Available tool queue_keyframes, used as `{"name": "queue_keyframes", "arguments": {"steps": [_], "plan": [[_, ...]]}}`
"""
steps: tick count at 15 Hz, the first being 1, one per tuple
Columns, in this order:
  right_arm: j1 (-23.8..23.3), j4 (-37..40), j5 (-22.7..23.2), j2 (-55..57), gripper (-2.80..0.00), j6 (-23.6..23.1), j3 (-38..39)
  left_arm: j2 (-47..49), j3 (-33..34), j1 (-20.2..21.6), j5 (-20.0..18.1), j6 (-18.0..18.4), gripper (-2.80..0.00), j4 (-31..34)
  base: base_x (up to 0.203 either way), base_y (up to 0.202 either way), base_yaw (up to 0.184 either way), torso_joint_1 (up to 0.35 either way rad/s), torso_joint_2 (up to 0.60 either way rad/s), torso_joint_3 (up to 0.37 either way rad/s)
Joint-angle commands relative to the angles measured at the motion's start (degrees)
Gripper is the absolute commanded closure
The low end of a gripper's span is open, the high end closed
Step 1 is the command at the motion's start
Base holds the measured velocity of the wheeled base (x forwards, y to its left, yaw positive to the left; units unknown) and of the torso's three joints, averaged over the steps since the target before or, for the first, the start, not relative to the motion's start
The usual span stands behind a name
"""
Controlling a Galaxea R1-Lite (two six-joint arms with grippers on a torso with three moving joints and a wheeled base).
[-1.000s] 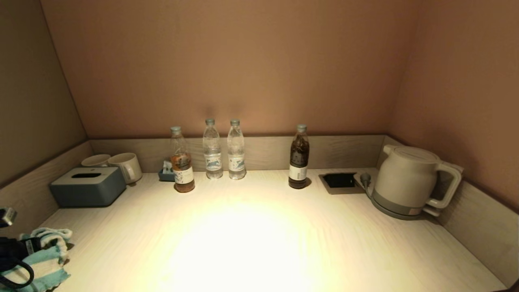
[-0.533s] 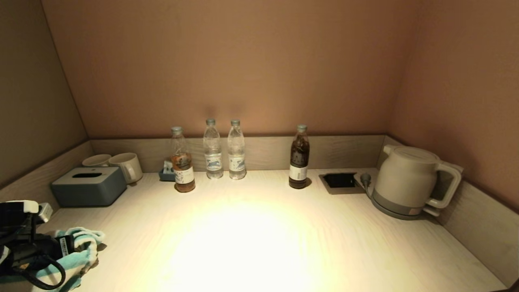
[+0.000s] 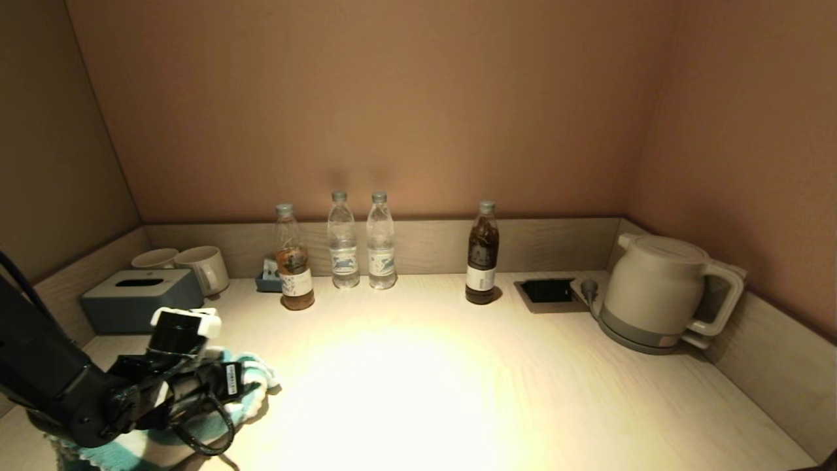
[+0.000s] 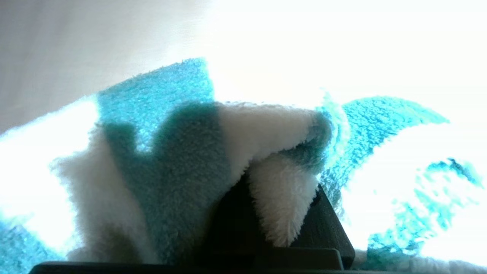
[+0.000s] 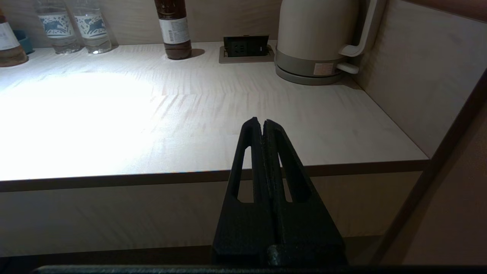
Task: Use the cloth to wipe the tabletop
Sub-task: Sweep the stains on the table
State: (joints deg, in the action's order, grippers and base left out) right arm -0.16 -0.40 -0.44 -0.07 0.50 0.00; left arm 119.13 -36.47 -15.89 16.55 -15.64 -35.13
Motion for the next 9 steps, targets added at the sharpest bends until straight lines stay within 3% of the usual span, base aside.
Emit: {"name": "queue_keyframes", "arguments": {"steps": [1, 5, 9], "plan": [[-0.02, -0.04, 0.0, 0.07, 0.0, -0.06, 0.0, 3.17, -3.17, -5.07, 1.11, -1.34, 0.0, -0.48, 0.0, 0.0, 0.0, 0.0, 0.0, 0.0], [-0.02, -0.04, 0.0, 0.07, 0.0, -0.06, 0.0, 0.96, -5.74, -15.41, 3.65, -3.07, 0.0, -0.21, 0.0, 0.0, 0.0, 0.0, 0.0, 0.0], [-0.02, -0.04, 0.0, 0.07, 0.0, -0.06, 0.0, -3.99, -5.36, -22.25, 3.84, -5.36, 0.0, 0.68, 0.0, 0.0, 0.0, 0.0, 0.0, 0.0]]}}
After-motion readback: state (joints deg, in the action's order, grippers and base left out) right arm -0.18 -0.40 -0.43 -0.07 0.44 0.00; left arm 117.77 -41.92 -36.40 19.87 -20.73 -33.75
